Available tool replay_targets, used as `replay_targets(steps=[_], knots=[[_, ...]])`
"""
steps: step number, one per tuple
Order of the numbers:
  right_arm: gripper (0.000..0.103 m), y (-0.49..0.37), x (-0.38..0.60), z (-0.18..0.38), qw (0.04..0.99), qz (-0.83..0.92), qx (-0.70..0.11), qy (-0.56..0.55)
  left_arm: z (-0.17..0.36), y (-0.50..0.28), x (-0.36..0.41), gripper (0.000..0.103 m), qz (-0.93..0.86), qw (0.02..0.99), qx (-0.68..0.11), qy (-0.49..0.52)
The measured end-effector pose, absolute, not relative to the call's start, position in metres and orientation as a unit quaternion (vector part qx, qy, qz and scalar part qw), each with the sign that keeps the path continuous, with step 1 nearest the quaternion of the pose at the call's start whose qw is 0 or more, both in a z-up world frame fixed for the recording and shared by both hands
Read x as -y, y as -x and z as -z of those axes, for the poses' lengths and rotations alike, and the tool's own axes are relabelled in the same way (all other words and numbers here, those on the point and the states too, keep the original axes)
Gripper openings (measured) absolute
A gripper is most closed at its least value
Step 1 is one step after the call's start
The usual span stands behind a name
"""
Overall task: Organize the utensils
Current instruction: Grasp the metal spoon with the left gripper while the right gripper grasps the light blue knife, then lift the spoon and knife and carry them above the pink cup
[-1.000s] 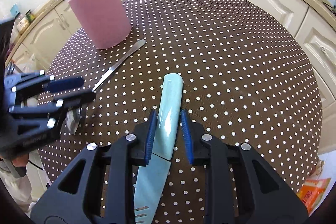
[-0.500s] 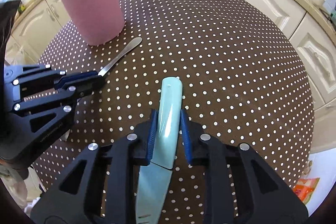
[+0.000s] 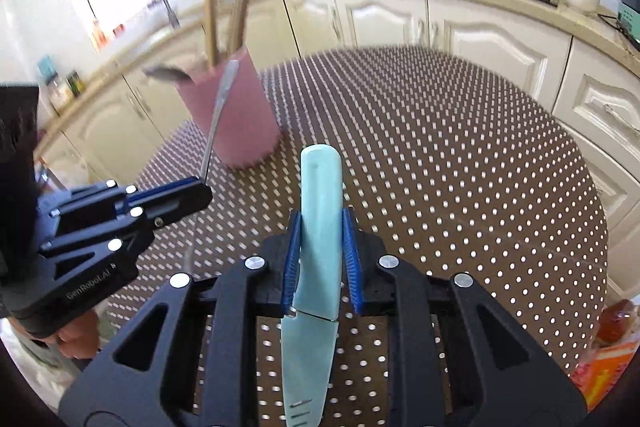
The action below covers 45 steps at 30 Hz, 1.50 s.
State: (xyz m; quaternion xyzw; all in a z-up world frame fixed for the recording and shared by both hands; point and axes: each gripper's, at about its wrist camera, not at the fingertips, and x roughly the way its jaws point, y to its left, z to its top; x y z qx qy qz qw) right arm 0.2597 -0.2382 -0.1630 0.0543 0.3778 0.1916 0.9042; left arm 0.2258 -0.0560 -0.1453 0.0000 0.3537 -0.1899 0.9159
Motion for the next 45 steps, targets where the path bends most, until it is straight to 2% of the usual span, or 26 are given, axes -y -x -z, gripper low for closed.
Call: replay_targets(steps=[8, 21, 31, 39, 45], knots=[[0.021, -0.244, 0.247, 0.136, 0.918, -0.213, -0.324, -0.079, 0.118, -0.195, 0.052, 0.007, 0.201, 0.934, -0.293, 0.014], [0.021, -0.231, 0.248, 0.093, 0.939, -0.213, -0.258, -0.085, 0.088, -0.180, 0.053, 0.007, 0.213, 0.945, -0.246, 0.025], [0.021, -0.239, 0.234, 0.043, 0.956, -0.212, -0.190, -0.066, 0.028, -0.173, 0.026, 0.007, 0.220, 0.957, -0.183, 0.043], [0.021, -0.255, 0.211, 0.007, 0.969, -0.206, -0.128, -0.053, -0.020, -0.187, -0.018, 0.007, 0.189, 0.972, -0.128, 0.061], [0.021, -0.277, 0.194, 0.001, 0.973, -0.204, -0.098, -0.053, -0.017, -0.230, -0.034, 0.007, 0.163, 0.975, -0.135, 0.070]])
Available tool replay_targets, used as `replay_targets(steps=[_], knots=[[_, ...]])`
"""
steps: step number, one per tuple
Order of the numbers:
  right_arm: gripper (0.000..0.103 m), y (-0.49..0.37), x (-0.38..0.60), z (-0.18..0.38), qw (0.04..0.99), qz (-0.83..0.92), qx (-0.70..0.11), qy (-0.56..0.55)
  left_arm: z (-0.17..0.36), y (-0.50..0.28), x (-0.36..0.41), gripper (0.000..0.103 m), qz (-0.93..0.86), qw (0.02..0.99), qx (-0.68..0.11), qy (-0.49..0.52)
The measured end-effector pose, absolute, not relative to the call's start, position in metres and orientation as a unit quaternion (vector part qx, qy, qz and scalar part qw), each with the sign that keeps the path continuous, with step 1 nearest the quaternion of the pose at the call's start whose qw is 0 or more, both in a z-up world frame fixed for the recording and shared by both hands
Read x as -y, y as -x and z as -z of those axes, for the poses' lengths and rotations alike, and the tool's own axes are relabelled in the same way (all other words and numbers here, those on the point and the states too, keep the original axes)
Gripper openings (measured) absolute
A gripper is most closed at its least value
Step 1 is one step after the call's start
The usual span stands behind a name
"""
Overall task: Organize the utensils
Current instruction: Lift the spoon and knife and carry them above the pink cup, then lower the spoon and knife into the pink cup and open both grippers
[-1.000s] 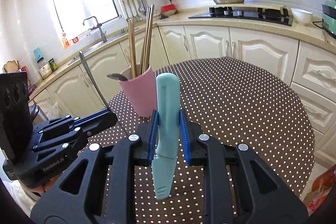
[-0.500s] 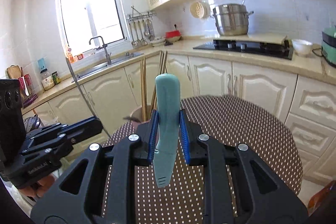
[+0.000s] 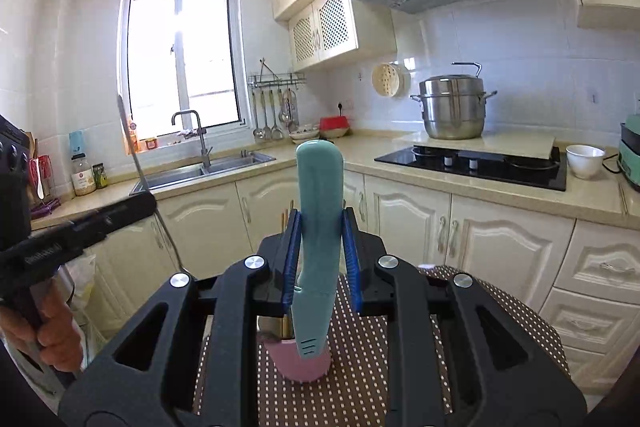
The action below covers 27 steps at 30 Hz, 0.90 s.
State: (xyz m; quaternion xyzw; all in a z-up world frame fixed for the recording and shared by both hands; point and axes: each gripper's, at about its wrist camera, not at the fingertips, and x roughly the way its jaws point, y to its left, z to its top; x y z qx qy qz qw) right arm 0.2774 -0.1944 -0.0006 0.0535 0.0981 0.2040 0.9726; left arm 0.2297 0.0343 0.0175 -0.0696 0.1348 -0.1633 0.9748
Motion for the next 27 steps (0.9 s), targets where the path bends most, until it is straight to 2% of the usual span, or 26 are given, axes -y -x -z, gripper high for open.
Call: replay_targets(steps=[12, 21, 22, 27], knots=[[0.021, -0.324, 0.161, 0.021, 0.968, -0.220, -0.115, -0.046, 0.056, -0.308, -0.037, 0.007, 0.173, 0.952, -0.239, 0.081], [0.021, -0.336, 0.150, 0.042, 0.964, -0.222, -0.138, -0.041, 0.082, -0.322, -0.030, 0.007, 0.161, 0.948, -0.266, 0.065], [0.021, -0.336, 0.150, 0.043, 0.964, -0.221, -0.140, -0.038, 0.084, -0.323, -0.029, 0.002, 0.162, 0.948, -0.269, 0.059], [0.021, -0.339, 0.150, 0.046, 0.963, -0.222, -0.148, -0.038, 0.096, -0.326, -0.023, 0.001, 0.162, 0.943, -0.285, 0.051]])
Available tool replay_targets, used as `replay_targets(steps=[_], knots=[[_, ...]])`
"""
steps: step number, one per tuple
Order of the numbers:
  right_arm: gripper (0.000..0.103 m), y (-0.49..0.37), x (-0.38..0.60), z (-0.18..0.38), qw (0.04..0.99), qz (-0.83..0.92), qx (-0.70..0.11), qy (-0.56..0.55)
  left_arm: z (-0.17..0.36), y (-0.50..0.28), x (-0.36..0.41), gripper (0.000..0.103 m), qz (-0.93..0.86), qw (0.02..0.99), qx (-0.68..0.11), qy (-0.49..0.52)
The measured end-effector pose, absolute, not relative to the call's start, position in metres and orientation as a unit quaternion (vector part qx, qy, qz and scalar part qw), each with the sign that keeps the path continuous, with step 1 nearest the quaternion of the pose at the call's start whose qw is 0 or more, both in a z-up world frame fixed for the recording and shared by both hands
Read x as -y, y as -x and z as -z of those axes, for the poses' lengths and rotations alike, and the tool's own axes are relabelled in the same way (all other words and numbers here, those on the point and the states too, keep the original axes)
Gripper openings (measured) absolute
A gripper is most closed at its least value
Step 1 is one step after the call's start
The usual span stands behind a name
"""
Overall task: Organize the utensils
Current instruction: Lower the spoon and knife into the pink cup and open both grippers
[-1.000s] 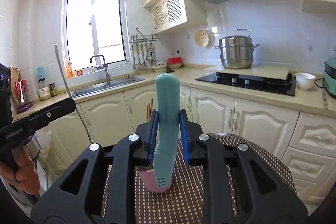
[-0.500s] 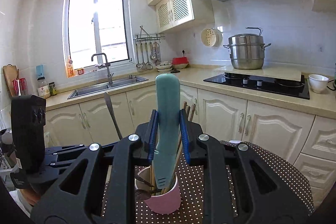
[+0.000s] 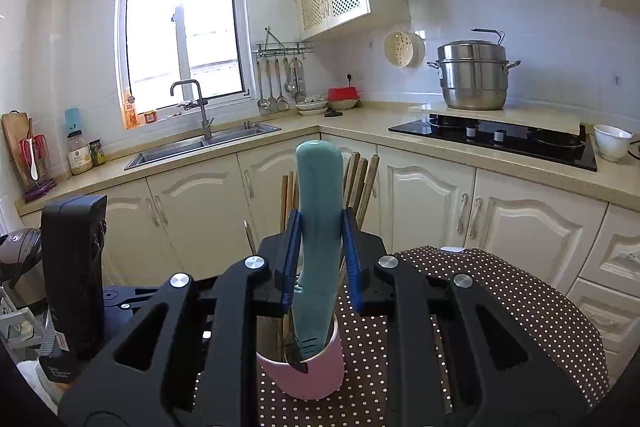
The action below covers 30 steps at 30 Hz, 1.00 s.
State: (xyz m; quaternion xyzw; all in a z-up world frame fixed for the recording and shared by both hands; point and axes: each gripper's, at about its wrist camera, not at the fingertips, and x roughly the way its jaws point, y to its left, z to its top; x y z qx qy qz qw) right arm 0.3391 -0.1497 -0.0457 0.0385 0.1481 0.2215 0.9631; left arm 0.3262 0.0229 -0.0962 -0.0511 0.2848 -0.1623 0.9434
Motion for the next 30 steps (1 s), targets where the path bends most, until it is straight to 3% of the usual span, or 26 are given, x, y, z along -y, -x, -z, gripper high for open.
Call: replay_targets(steps=[10, 12, 13, 14, 21, 30], knots=[[0.021, -0.339, 0.146, 0.060, 0.960, -0.222, -0.169, -0.038, 0.091, -0.316, -0.027, 0.004, 0.152, 0.950, -0.268, 0.052], [0.021, -0.340, 0.144, 0.061, 0.959, -0.223, -0.172, -0.036, 0.090, -0.314, -0.028, 0.015, 0.143, 0.952, -0.267, 0.050], [0.021, -0.340, 0.143, 0.063, 0.958, -0.223, -0.175, -0.034, 0.089, -0.313, -0.028, 0.031, 0.138, 0.953, -0.265, 0.051], [0.021, -0.340, 0.141, 0.065, 0.958, -0.222, -0.177, -0.031, 0.089, -0.311, -0.029, 0.041, 0.130, 0.955, -0.260, 0.051], [0.021, -0.343, 0.132, 0.085, 0.954, -0.221, -0.203, -0.020, 0.084, -0.301, -0.034, 0.044, 0.092, 0.964, -0.246, 0.040], [0.024, -0.337, 0.133, 0.090, 0.951, -0.221, -0.212, -0.045, 0.073, -0.286, -0.037, 0.058, 0.061, 0.972, -0.226, 0.029]])
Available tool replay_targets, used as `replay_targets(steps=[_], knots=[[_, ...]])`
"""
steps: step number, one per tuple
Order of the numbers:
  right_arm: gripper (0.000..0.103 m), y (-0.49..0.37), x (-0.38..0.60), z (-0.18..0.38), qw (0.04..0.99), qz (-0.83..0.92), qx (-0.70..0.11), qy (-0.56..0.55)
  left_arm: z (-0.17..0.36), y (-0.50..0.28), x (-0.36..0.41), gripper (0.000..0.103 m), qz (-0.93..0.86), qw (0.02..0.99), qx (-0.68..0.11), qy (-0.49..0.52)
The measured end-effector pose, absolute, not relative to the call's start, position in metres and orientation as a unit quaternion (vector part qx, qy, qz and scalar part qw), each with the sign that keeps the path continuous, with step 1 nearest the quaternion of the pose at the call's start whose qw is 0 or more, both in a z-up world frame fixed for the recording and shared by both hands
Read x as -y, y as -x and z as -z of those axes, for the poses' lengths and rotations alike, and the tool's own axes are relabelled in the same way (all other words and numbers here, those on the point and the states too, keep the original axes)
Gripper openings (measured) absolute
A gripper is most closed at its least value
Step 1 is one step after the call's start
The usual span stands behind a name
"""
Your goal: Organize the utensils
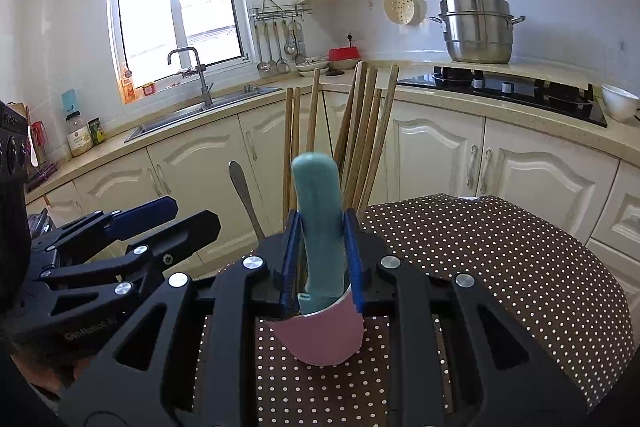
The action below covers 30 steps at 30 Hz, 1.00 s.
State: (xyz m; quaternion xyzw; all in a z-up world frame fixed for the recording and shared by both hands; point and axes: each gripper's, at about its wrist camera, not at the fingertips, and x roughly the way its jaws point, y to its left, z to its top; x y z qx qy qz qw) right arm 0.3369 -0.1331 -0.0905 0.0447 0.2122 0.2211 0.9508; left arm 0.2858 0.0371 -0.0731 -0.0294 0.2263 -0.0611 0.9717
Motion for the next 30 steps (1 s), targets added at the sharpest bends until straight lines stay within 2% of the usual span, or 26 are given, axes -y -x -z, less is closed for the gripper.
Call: replay_targets(steps=[3, 4, 13, 19, 20, 25, 30], knots=[[0.036, -0.328, 0.136, 0.083, 0.954, -0.219, -0.201, -0.048, 0.069, -0.279, -0.038, 0.059, 0.054, 0.973, -0.221, 0.027], [0.044, -0.325, 0.137, 0.080, 0.955, -0.219, -0.196, -0.050, 0.066, -0.275, -0.038, 0.061, 0.052, 0.974, -0.218, 0.026], [0.044, -0.284, 0.148, 0.058, 0.962, -0.211, -0.167, -0.045, 0.044, -0.231, -0.033, 0.069, 0.036, 0.983, -0.177, 0.017], [0.054, -0.244, 0.159, 0.044, 0.969, -0.193, -0.147, -0.043, 0.027, -0.192, -0.027, 0.071, 0.023, 0.989, -0.145, 0.004], [0.058, -0.238, 0.160, 0.042, 0.970, -0.188, -0.145, -0.043, 0.024, -0.185, -0.025, 0.072, 0.023, 0.990, -0.140, 0.002], [0.068, -0.192, 0.166, 0.029, 0.978, -0.168, -0.119, -0.038, 0.009, -0.145, -0.020, 0.080, 0.022, 0.993, -0.112, -0.003], [0.074, -0.149, 0.170, 0.016, 0.984, -0.149, -0.094, -0.032, -0.003, -0.105, -0.015, 0.083, 0.031, 0.995, -0.096, -0.009]])
